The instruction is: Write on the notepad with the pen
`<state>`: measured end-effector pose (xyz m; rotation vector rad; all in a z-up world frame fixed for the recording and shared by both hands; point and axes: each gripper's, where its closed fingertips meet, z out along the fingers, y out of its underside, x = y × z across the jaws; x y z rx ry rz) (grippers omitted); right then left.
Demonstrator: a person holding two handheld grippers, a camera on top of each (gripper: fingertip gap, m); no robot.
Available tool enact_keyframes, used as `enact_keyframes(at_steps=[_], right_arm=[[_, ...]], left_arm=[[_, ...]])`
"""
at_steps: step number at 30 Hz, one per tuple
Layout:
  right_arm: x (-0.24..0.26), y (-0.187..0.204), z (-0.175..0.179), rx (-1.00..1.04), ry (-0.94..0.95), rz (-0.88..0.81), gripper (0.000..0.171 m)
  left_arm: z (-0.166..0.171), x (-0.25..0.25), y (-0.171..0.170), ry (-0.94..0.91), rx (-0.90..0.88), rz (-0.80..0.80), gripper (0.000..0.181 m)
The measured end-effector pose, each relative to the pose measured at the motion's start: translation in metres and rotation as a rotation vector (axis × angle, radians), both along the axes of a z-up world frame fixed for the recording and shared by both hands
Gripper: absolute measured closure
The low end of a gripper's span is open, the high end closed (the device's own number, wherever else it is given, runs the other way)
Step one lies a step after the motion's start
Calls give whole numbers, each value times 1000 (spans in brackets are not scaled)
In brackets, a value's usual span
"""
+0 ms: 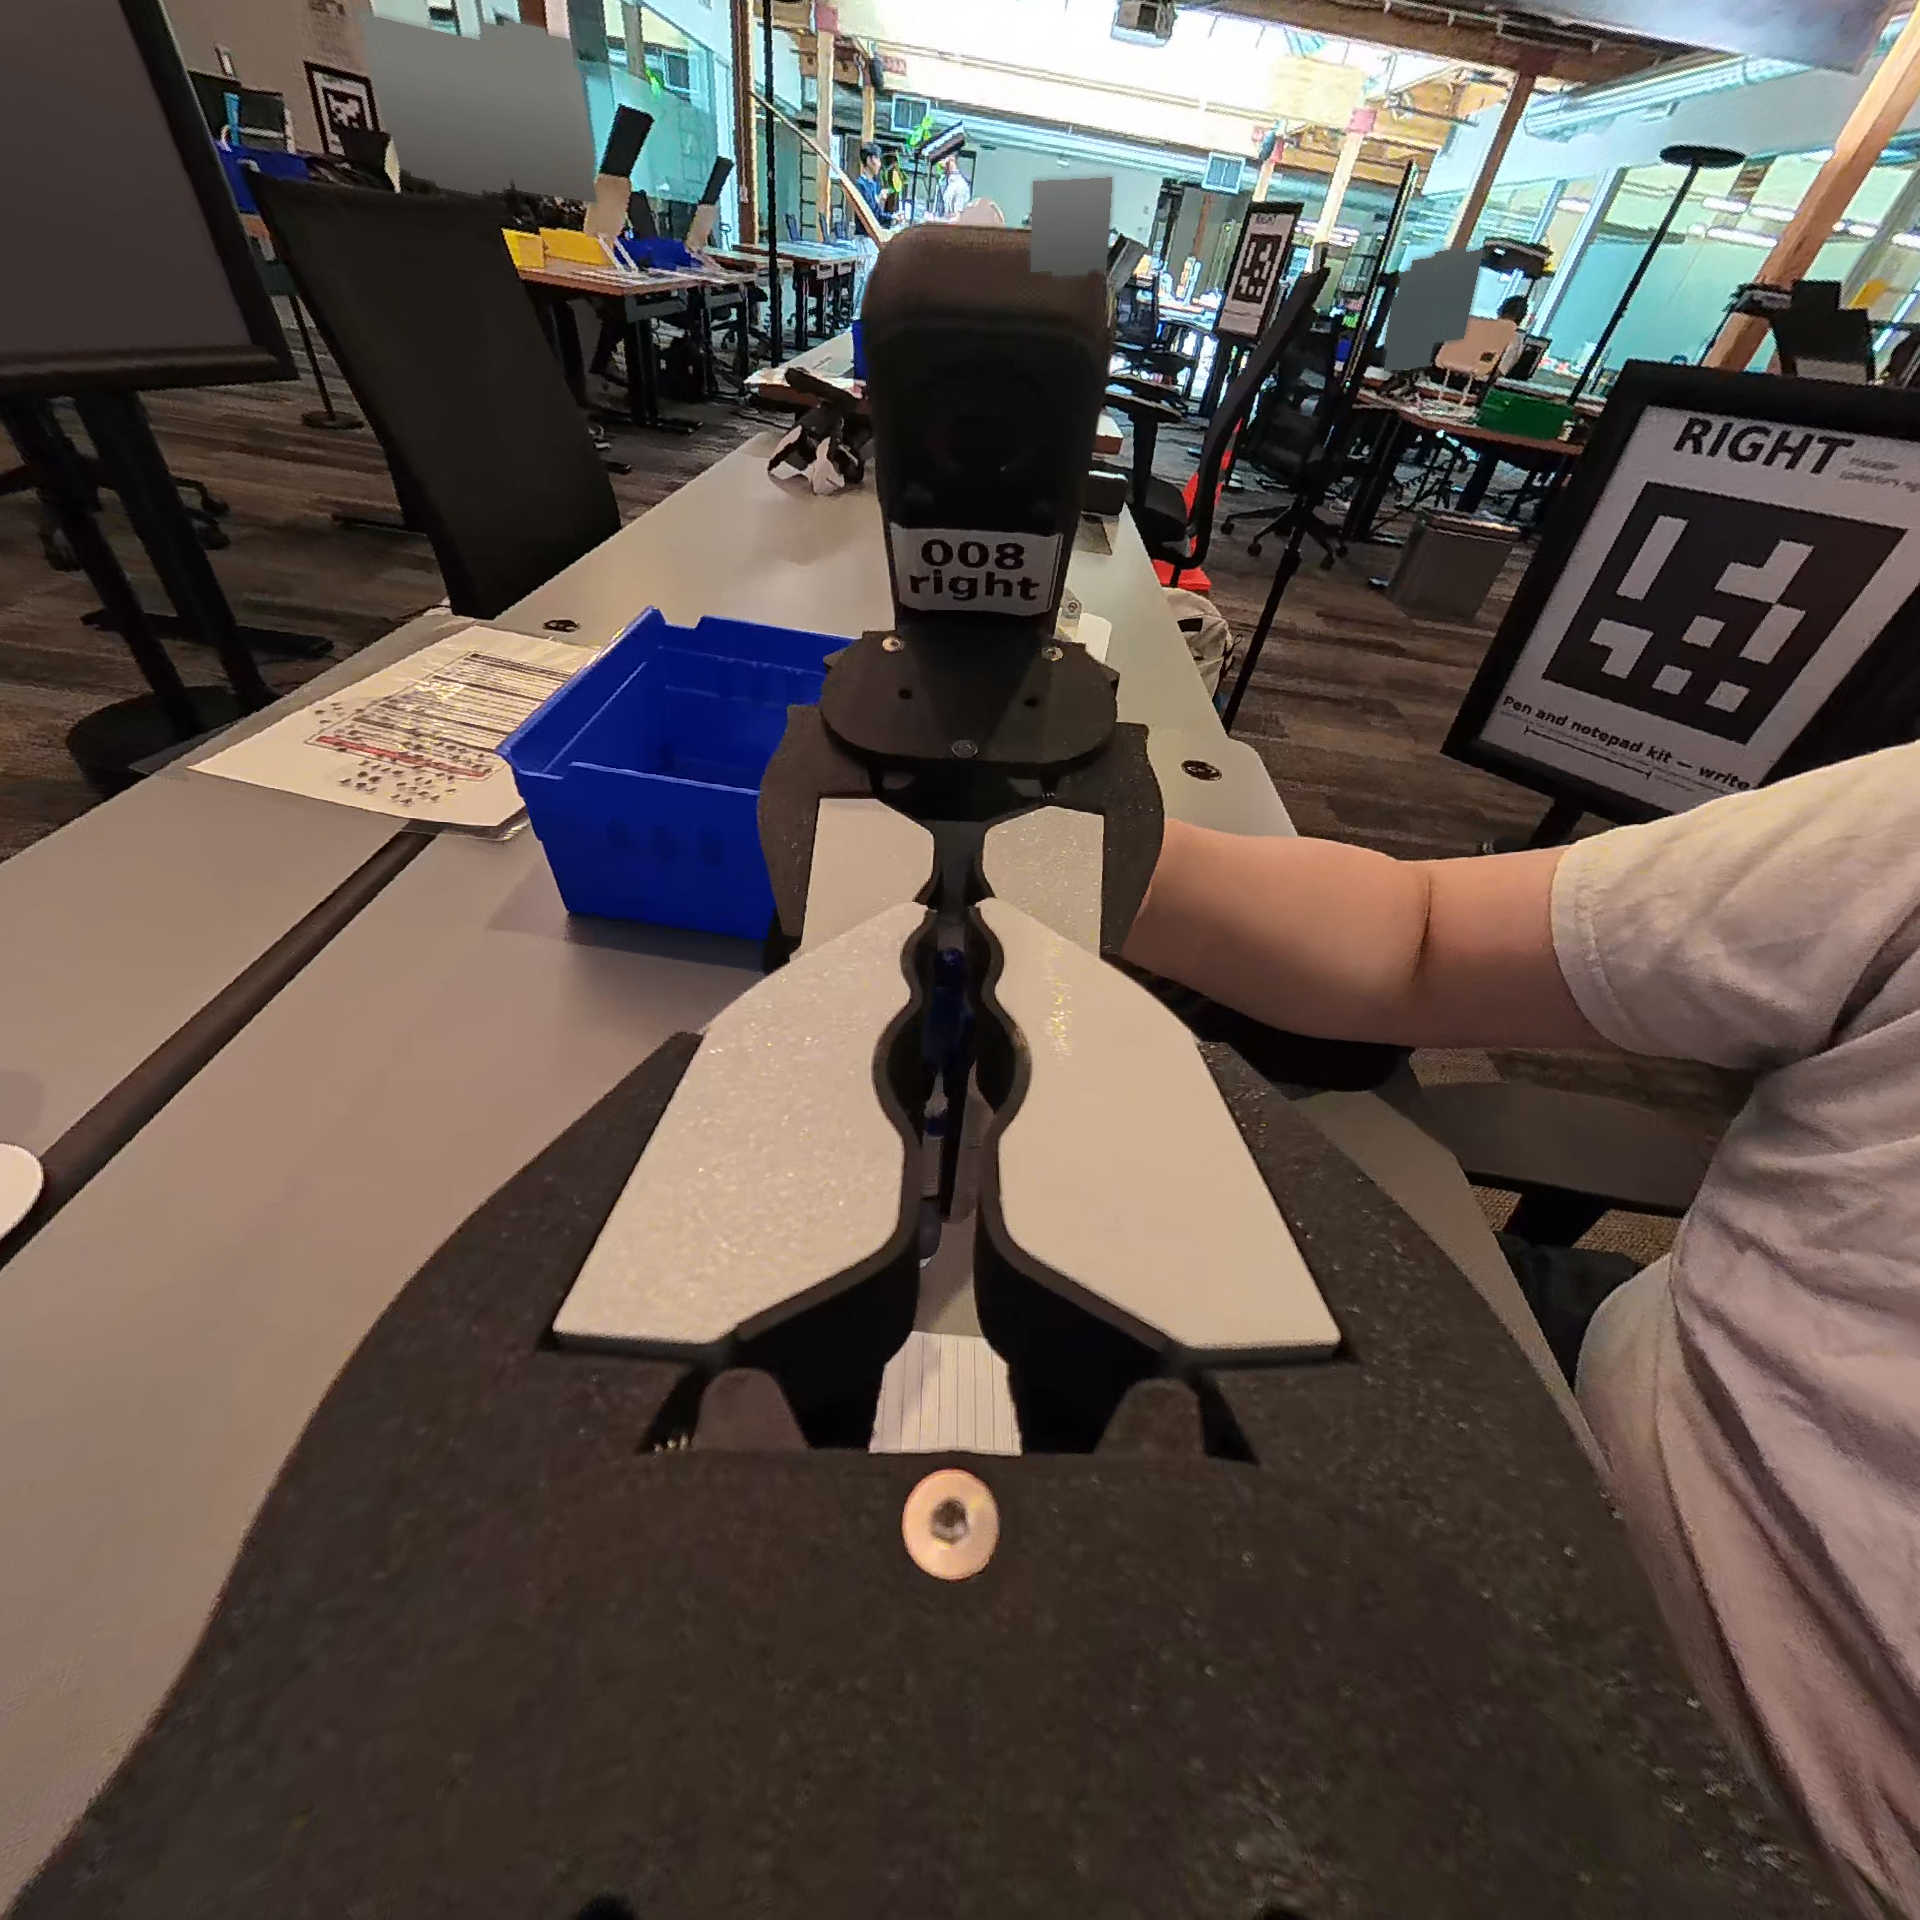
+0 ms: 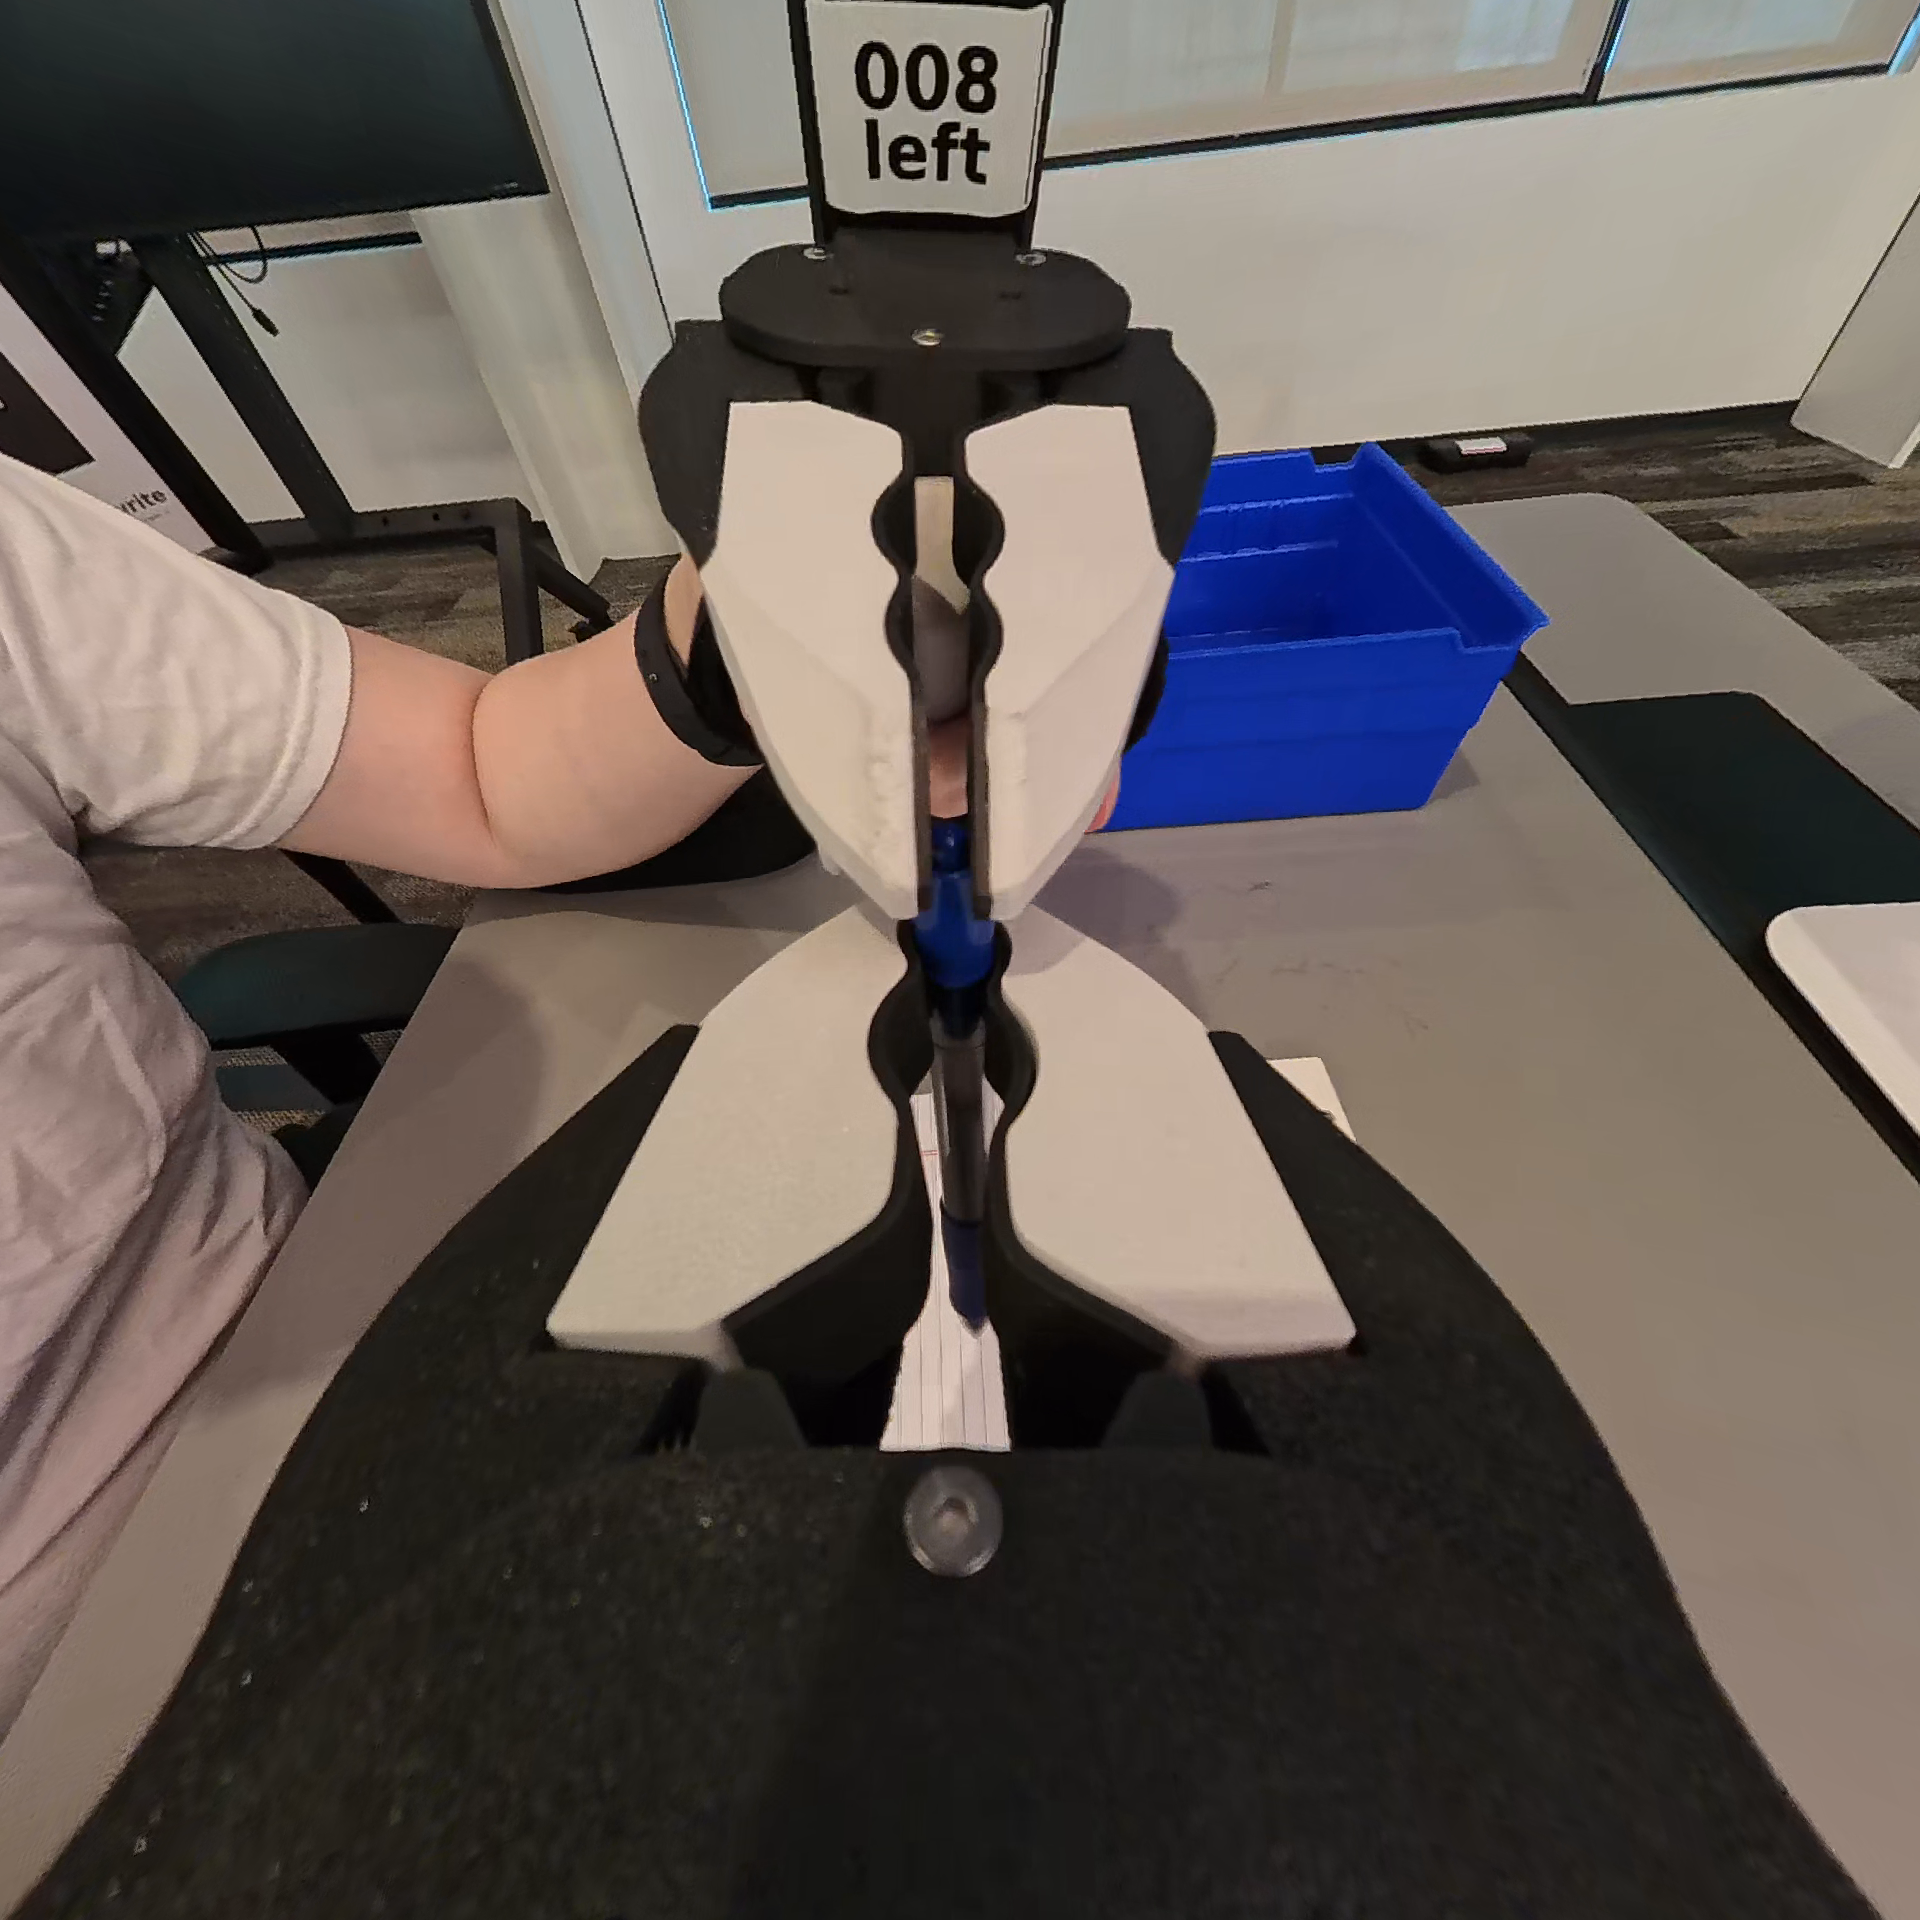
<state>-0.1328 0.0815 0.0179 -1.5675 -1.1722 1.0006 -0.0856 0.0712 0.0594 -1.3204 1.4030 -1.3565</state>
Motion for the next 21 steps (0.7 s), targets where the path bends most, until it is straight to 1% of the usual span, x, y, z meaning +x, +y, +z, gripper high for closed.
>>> enact_keyframes(at_steps=[5, 9, 16, 18, 20, 21], right_arm=[[-2, -2, 2, -39, 32, 22, 167], [-2, -2, -1, -54, 24, 23, 166], [0, 2, -3, -10, -5, -6, 167], [1, 2, 1, 1, 10, -12, 166], [7, 7, 2, 24, 13, -38, 167], [12, 11, 3, 31, 17, -56, 167]], left_arm=[[0, -1, 0, 18, 6, 10, 178], [1, -2, 1, 18, 8, 16, 178], [3, -3, 3, 10, -12, 24, 178], [8, -3, 3, -12, -51, 26, 177], [23, -8, 3, -78, -84, 34, 171], [33, -12, 3, -121, -89, 37, 171]])
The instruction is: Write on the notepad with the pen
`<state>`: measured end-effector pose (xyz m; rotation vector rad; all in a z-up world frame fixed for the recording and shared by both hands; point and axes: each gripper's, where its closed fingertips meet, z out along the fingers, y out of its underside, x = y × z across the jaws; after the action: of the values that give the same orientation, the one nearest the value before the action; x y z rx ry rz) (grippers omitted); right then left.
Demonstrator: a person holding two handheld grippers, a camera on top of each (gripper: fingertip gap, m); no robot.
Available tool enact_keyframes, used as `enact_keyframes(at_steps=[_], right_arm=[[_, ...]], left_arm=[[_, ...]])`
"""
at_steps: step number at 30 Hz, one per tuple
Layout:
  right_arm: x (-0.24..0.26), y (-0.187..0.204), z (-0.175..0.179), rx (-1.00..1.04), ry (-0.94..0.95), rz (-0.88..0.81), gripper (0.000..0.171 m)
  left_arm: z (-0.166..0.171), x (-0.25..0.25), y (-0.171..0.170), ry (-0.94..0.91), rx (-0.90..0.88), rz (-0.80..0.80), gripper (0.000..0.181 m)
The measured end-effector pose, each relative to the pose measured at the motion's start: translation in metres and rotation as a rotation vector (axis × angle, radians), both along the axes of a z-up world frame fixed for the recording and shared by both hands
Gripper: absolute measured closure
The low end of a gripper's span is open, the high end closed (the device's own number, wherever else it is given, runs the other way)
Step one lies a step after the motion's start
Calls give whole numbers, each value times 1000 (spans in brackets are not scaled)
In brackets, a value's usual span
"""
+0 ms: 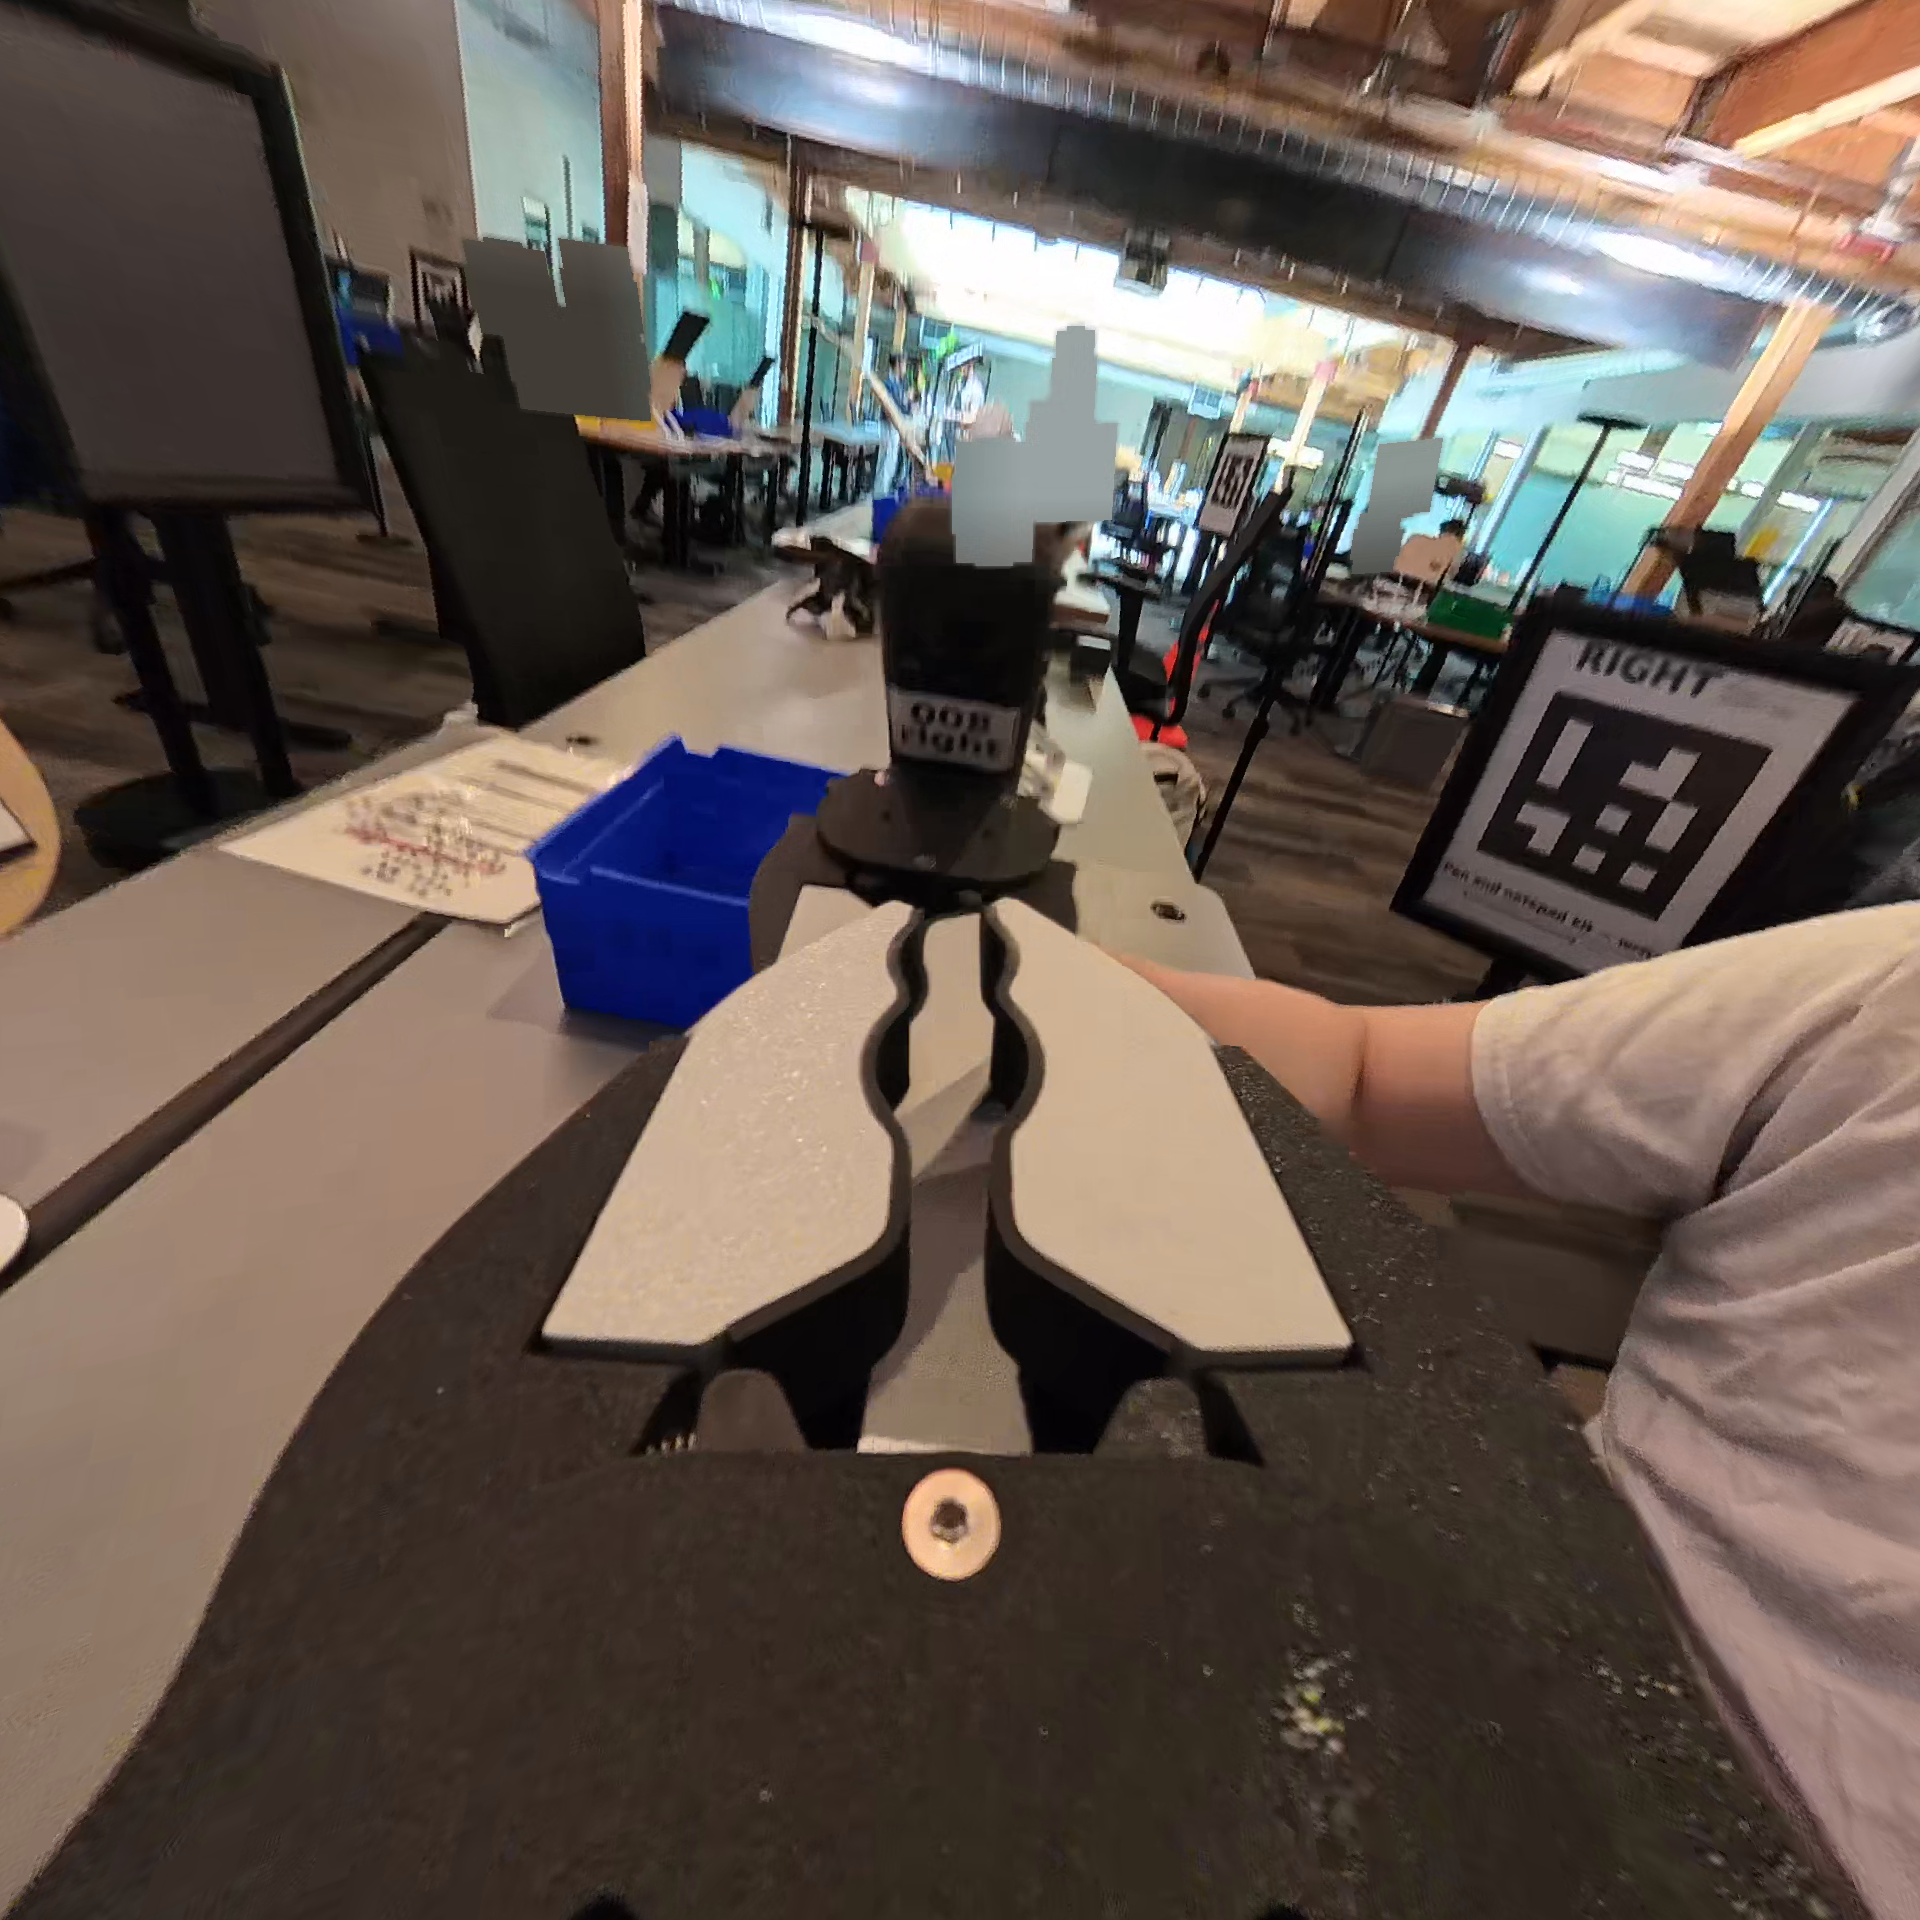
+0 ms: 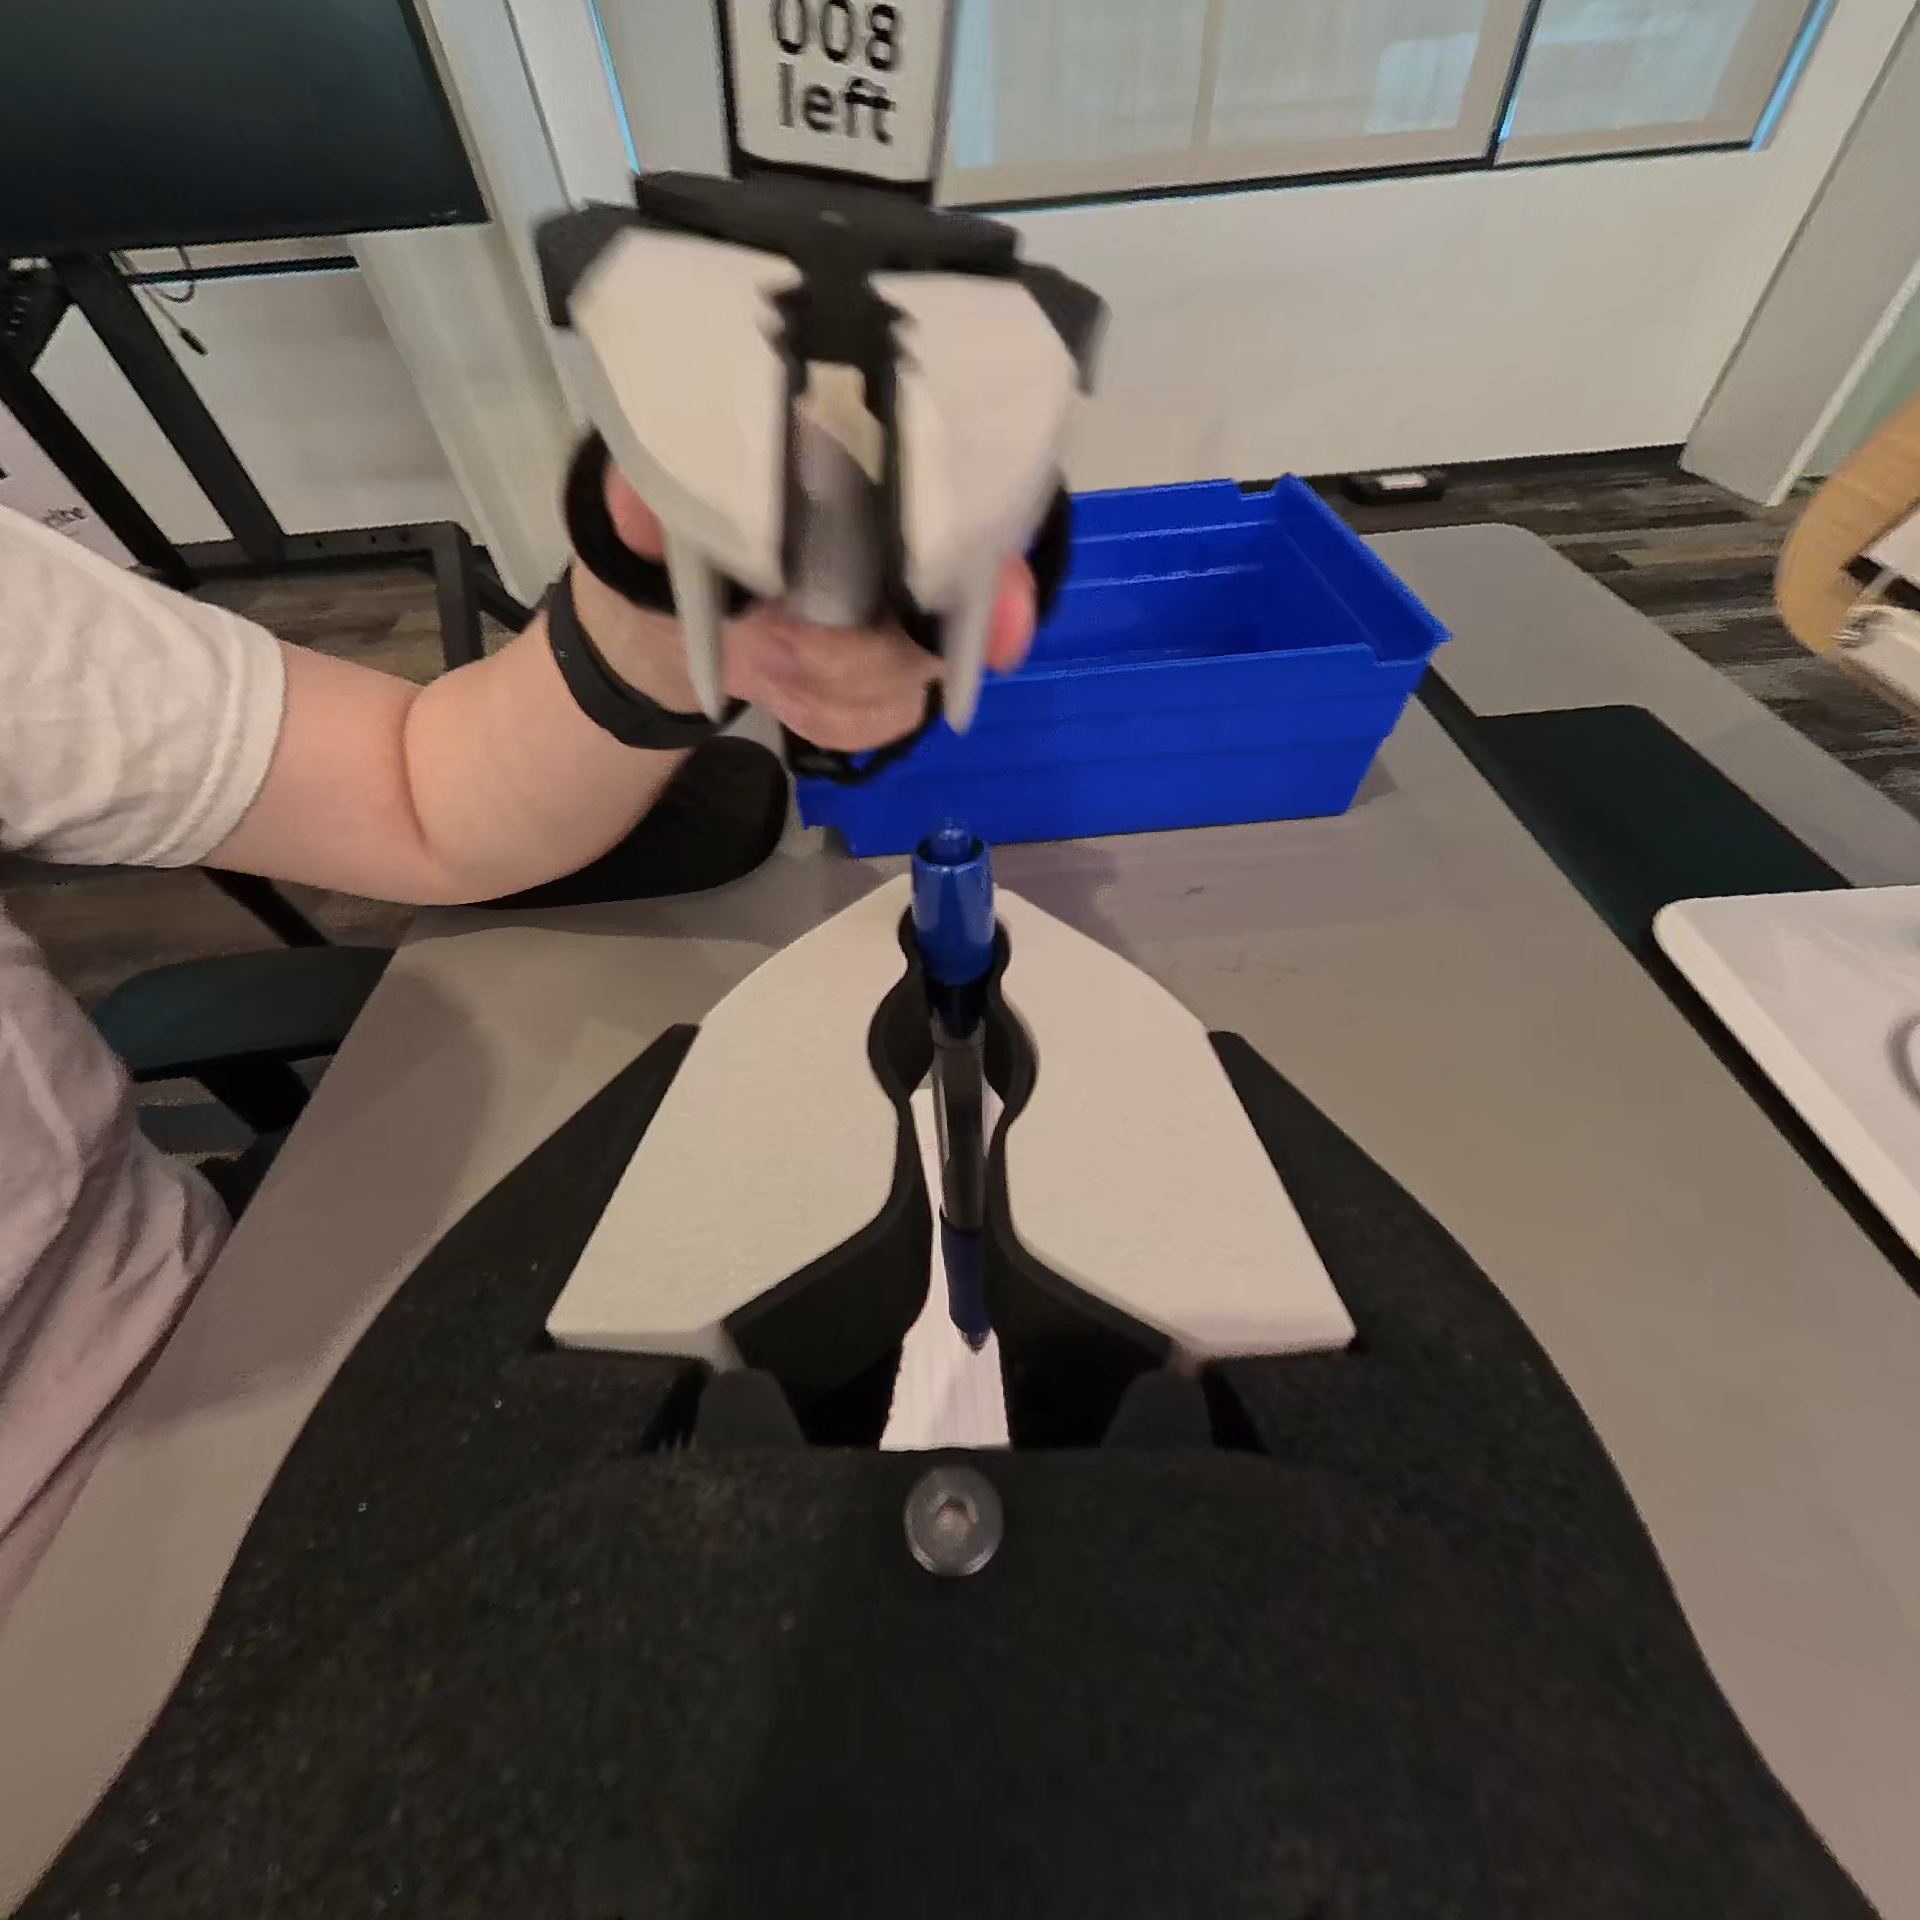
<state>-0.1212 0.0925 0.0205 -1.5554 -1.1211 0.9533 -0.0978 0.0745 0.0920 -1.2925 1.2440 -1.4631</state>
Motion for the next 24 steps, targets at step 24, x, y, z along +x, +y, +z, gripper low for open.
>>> enact_keyframes(at_steps=[24], right_arm=[[32, 10, 53, 157, 196, -203, 167]], left_arm=[[75, -92, 21, -63, 300, 420, 181]])
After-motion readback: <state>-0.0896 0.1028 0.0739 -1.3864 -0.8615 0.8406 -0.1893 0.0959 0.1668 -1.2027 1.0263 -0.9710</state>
